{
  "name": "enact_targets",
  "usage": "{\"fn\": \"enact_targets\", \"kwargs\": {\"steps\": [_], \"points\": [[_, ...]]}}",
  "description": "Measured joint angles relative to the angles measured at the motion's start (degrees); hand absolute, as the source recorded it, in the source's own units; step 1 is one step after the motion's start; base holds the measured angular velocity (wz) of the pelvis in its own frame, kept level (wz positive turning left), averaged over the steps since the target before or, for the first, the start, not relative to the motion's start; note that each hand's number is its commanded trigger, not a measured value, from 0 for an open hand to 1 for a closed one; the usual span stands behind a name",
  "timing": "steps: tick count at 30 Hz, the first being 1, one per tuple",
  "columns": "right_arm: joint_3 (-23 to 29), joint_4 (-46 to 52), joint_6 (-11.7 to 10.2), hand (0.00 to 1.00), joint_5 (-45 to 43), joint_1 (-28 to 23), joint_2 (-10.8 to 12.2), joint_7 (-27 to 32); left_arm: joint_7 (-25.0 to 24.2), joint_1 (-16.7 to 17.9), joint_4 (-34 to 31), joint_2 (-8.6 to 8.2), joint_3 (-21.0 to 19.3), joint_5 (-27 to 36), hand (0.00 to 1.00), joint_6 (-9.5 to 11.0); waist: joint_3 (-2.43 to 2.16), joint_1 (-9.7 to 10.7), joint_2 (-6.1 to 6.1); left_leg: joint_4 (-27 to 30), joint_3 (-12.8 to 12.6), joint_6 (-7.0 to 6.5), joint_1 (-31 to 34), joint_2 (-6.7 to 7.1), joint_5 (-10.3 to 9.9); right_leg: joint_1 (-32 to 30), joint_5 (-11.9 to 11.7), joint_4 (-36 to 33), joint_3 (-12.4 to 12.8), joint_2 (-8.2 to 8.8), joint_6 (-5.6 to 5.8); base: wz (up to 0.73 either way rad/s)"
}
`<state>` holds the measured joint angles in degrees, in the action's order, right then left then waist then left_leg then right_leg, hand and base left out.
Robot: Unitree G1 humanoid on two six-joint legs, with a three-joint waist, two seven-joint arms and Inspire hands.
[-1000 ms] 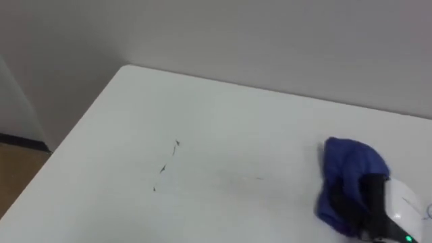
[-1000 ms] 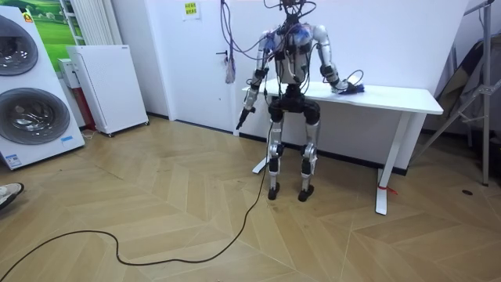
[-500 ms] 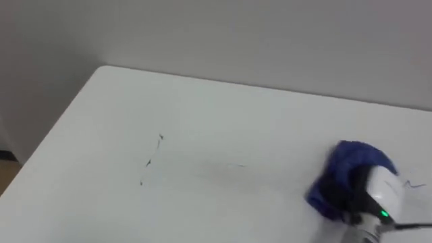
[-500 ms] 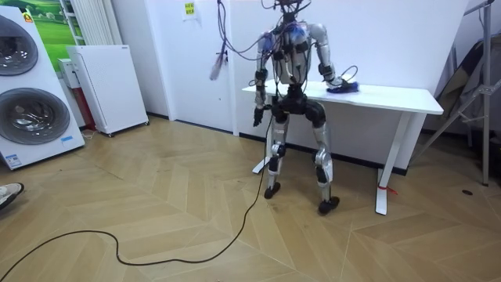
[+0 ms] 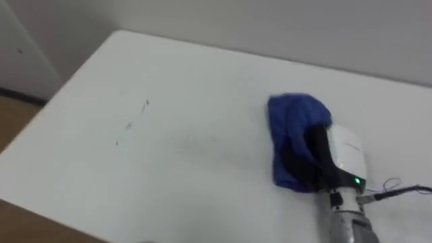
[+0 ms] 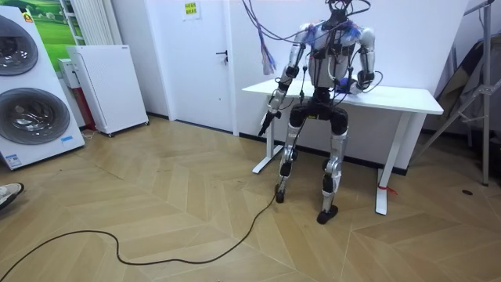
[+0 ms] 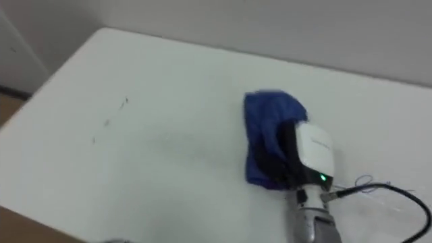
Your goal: Wipe table
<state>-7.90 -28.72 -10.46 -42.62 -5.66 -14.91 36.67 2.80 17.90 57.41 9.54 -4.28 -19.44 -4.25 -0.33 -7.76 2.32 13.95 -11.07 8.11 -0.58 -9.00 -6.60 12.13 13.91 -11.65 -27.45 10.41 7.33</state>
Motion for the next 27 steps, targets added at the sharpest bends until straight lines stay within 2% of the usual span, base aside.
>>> {"fn": "enact_targets", "kwargs": {"steps": [1,2,3,4,5,7,8,10,11,12,13,14,17,19,20,22,24,25,27], "points": [[0.14,-0.84,0.10,1.00,-0.07,0.67,0.21,-0.01,-0.07,-0.61,0.01,-0.17,0.14,0.17,0.00,0.08,0.04,-0.24,0.85,-0.37,-0.03,-0.19,-0.76,0.08,-0.15,0.01,-0.09,-0.09,0.71,0.08,-0.14,-0.28],[0.15,-1.31,0.38,1.00,-0.11,1.20,0.42,-0.04,-0.07,-1.05,0.01,-0.21,0.13,0.25,0.00,0.13,-0.01,-0.42,0.88,-0.58,-0.03,-0.30,-1.15,0.22,-0.21,0.00,-0.11,-0.16,1.07,0.17,-0.19,-0.35],[0.06,-1.83,1.64,1.00,-0.14,2.13,1.03,-0.60,-0.06,-1.94,0.10,-0.23,0.12,0.66,0.00,0.15,0.26,-1.35,1.67,-0.82,-0.05,-0.52,-1.92,0.30,-0.48,-0.16,-0.21,-0.15,2.44,0.21,-0.26,-0.55],[-0.09,-1.69,3.04,1.00,-0.11,3.01,2.31,-1.84,-0.01,-2.40,0.02,-0.25,0.10,1.64,0.00,0.21,0.27,-2.73,1.72,-1.53,-0.18,-0.49,-3.33,0.30,-0.60,-0.45,-0.45,-0.13,4.31,0.25,-0.28,-0.63],[-0.42,-1.81,3.96,1.00,-0.08,3.98,2.82,-2.68,0.12,-2.46,-0.13,-0.25,0.10,1.96,0.00,0.25,0.24,-3.13,1.67,-1.85,-0.31,-0.44,-3.77,0.30,-0.67,-0.65,-0.48,-0.18,5.17,0.24,-0.28,-0.70],[-3.23,-1.39,6.35,1.00,0.01,5.83,3.33,-4.75,0.67,-2.85,-0.54,-1.23,0.31,2.05,0.00,0.27,0.12,-3.93,1.30,-3.33,-1.39,-0.41,-4.83,0.31,-0.72,-2.26,-0.95,-0.39,7.90,0.14,-0.21,-0.56],[-3.92,-1.36,6.64,1.00,0.01,6.24,3.63,-5.19,0.74,-2.86,-0.63,-1.46,0.53,2.13,0.00,0.27,0.12,-4.04,1.29,-3.58,-1.41,-0.41,-5.00,0.31,-0.73,-2.61,-1.19,-0.33,8.58,0.01,-0.26,-0.48],[-6.47,-0.10,6.98,1.00,-0.01,6.51,4.12,-6.53,0.78,-2.83,-2.02,-2.15,1.12,3.06,0.00,0.00,-0.05,-3.70,0.66,-4.52,-1.21,-0.40,-5.02,0.31,-0.73,-3.52,-2.09,0.01,10.09,-0.59,-0.41,-0.32],[-6.92,0.30,7.03,1.00,-0.11,6.50,4.09,-6.94,0.84,-2.84,-2.67,-2.24,1.12,3.21,0.00,-0.04,0.04,-3.57,0.29,-4.58,-1.14,-0.41,-4.90,0.32,-0.73,-3.83,-2.13,-0.11,10.27,-0.62,-0.46,-0.10],[-7.15,-0.07,6.85,1.00,-0.11,6.21,4.57,-6.97,1.18,-2.97,-4.06,-2.25,1.11,4.69,0.00,-0.03,0.22,-2.92,-0.55,-4.61,-0.73,-0.41,-4.59,0.32,-0.72,-3.99,-2.25,-0.03,10.31,-0.74,-0.52,0.03],[-7.19,-0.10,6.74,1.00,-0.14,5.97,4.75,-6.96,1.87,-3.09,-4.94,-2.14,1.12,6.36,0.00,0.10,0.10,-1.92,-1.40,-4.60,-0.31,-0.41,-4.21,0.39,-0.72,-4.06,-2.26,-0.01,10.29,-0.76,-0.53,0.12],[-6.91,-0.40,6.48,1.00,-0.14,5.76,4.70,-6.91,2.12,-2.85,-5.05,-2.08,1.07,6.58,0.00,0.24,0.11,-1.57,-1.73,-4.58,-0.04,-0.41,-4.10,0.49,-0.71,-4.03,-2.26,0.05,10.29,-0.76,-0.52,0.12],[-5.48,-2.04,2.55,1.00,0.23,4.39,4.59,-4.33,2.93,-2.59,-5.14,-1.80,-0.03,6.10,0.00,1.96,0.23,-0.72,-2.78,-4.57,0.03,-0.45,-3.96,0.84,-0.74,-3.37,-2.41,1.20,10.21,-0.70,-0.32,0.13],[-0.66,-2.20,-1.69,1.00,1.11,-1.06,4.34,0.46,3.62,-1.56,-2.67,-1.32,-5.55,2.87,0.00,3.02,0.18,-0.12,-3.64,-4.55,0.08,-0.72,-4.19,1.53,-0.87,-2.03,-2.55,2.24,9.46,-0.34,-0.03,0.26],[0.36,-2.14,-2.41,1.00,1.87,-2.73,4.10,2.21,4.14,-1.04,-2.17,-1.01,-7.15,2.30,0.00,2.87,0.14,-0.04,-4.00,-4.56,0.06,-0.81,-4.19,1.65,-0.93,-1.96,-2.58,2.15,9.05,-0.21,0.02,0.18],[5.64,-2.02,-4.60,1.00,5.18,-9.04,3.36,8.08,5.93,0.88,-0.43,0.87,-13.03,1.41,0.00,2.65,-0.07,1.76,-4.28,-4.55,0.06,-1.25,-4.29,2.35,-1.17,-0.73,-2.73,2.08,6.73,0.44,0.30,0.33],[10.34,-2.34,-5.15,1.00,7.55,-12.99,3.23,10.79,7.10,2.98,-0.04,2.29,-16.05,1.23,0.00,2.61,-0.22,1.95,-4.46,-4.54,0.09,-1.65,-4.88,2.66,-1.43,-0.08,-2.82,2.11,6.71,0.74,0.47,0.15],[12.71,-3.17,-5.55,1.00,9.10,-14.65,2.69,11.39,7.31,4.44,-0.05,3.11,-16.79,1.23,0.00,2.61,-0.25,2.71,-4.69,-4.49,0.11,-1.86,-5.09,2.84,-1.58,0.17,-2.93,1.93,6.46,0.97,0.65,0.00],[15.90,-5.59,-7.15,1.00,11.47,-15.89,0.77,11.37,7.03,5.79,-0.20,3.41,-16.95,1.23,0.00,2.55,-0.21,3.87,-4.92,-4.21,0.13,-2.20,-4.89,3.39,-1.73,0.18,-3.12,1.89,6.23,1.56,1.00,0.02]]}}
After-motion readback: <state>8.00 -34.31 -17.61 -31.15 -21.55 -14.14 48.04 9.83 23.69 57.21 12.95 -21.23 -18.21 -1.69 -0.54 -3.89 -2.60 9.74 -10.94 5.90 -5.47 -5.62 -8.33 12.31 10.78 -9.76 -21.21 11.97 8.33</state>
